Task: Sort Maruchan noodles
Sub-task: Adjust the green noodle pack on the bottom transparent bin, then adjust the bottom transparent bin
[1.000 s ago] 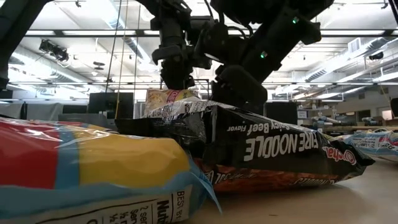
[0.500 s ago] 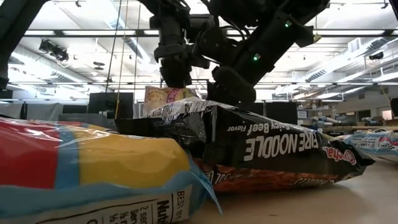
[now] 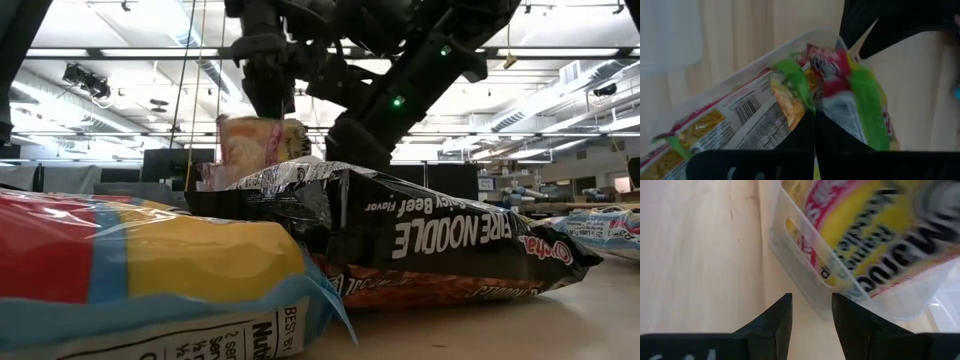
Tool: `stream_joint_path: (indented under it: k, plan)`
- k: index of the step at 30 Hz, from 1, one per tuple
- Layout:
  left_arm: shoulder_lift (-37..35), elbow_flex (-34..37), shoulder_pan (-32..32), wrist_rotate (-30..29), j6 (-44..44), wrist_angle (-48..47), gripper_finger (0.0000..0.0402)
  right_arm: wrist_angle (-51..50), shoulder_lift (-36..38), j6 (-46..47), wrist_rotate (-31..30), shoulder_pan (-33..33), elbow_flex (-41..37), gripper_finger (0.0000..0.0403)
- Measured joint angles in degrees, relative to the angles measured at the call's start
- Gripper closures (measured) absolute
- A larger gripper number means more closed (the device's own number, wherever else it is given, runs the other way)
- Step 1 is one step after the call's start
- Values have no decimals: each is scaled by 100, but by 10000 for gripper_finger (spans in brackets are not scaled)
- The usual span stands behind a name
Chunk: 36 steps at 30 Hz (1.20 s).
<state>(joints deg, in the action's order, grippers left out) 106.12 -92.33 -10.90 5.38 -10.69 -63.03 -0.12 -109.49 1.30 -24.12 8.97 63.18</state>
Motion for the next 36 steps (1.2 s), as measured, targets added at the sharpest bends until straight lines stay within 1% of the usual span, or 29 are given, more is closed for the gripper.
stream_joint_path:
  k: [3,10,12,16,20,22,25,28,31,33,36]
  plan:
    - [-58,-2,-7,-41,111,-45,400,50,0,-68,22,8,2,258]
    - [-17,0,-53,-362,240,-218,397,61,0,-103,84,11,2,258]
    - [-17,-2,-110,-407,352,-217,385,59,0,-92,100,26,2,258]
    - [-17,-2,-195,-577,406,-284,344,-22,65,-91,113,116,2,258]
    - [-64,-2,-249,-780,383,-550,303,-213,348,-97,133,200,4,258]
    - [-188,0,-249,-790,501,-717,290,-376,505,-118,131,218,4,258]
    - [-547,-2,-175,-801,909,-882,283,-554,673,-202,131,219,4,258]
    - [-987,-2,96,-809,1432,-887,282,-594,734,-392,122,219,4,258]
    - [-1380,-2,624,-830,1934,-806,282,-519,722,-473,118,221,4,258]
    - [-1555,-2,1102,-974,2242,-730,281,-164,674,-511,107,219,-60,258]
    - [-1644,-11,1921,-1347,2681,-638,281,569,670,-602,111,219,-452,258]
